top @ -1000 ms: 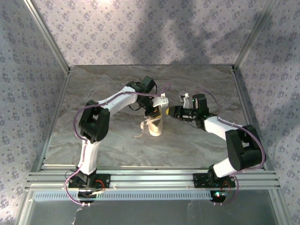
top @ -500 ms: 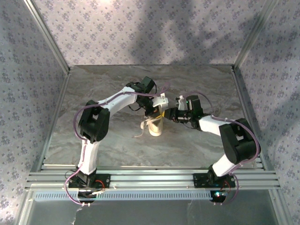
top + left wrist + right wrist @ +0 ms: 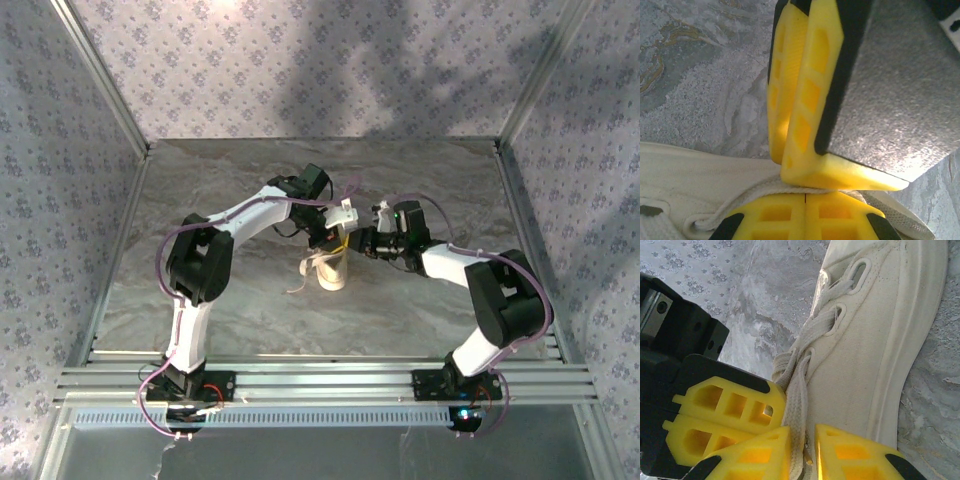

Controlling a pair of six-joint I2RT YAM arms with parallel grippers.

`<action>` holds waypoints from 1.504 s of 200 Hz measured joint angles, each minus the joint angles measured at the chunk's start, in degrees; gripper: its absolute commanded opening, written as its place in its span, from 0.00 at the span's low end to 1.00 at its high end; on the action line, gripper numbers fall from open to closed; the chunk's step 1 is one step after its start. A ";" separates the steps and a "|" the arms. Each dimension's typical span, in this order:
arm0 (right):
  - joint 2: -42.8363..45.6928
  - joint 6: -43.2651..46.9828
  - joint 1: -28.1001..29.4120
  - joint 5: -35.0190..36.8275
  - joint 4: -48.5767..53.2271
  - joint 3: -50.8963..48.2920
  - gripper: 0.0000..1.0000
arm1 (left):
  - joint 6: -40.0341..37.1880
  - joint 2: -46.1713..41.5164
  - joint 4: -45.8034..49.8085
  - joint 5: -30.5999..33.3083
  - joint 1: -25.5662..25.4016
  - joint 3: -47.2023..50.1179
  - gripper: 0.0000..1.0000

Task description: Tie the shoes

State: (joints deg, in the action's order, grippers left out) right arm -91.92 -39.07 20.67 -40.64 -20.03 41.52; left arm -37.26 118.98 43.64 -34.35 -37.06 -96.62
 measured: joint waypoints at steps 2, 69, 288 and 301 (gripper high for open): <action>0.00 0.00 0.00 0.02 0.00 0.00 0.19 | 0.09 -0.04 -0.04 0.00 0.00 0.04 0.00; 0.04 -0.59 0.00 0.87 -0.39 0.04 0.00 | 0.57 -0.48 -0.81 0.04 0.22 0.70 0.11; 5.70 8.41 -1.79 7.28 13.42 2.49 0.00 | 15.17 -27.10 -30.23 19.98 -3.15 44.74 0.48; 5.70 8.52 -1.79 7.39 13.88 2.69 0.00 | 15.32 -25.22 -30.18 21.22 -3.58 43.19 0.48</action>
State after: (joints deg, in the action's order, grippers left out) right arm -86.21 -30.55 18.87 -33.26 -6.15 44.21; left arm -21.93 93.76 13.45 -13.13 -40.64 -53.43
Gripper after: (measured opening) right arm 0.043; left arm 0.480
